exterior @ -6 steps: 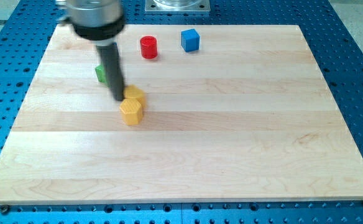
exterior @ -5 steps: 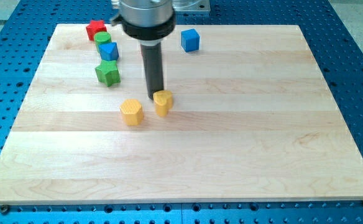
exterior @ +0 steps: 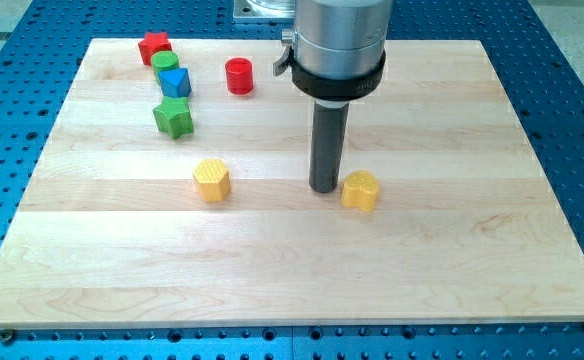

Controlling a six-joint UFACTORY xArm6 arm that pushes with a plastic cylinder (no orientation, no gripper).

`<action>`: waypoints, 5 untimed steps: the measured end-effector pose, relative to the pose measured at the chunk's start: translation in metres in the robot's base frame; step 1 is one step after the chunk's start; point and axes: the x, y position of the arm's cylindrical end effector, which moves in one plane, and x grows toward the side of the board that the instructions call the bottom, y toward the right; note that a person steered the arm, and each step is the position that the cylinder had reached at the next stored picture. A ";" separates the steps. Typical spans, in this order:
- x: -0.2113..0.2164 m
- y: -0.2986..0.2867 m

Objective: Keep heart at bottom right

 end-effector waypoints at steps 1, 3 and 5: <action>0.027 0.055; 0.009 0.053; 0.047 0.145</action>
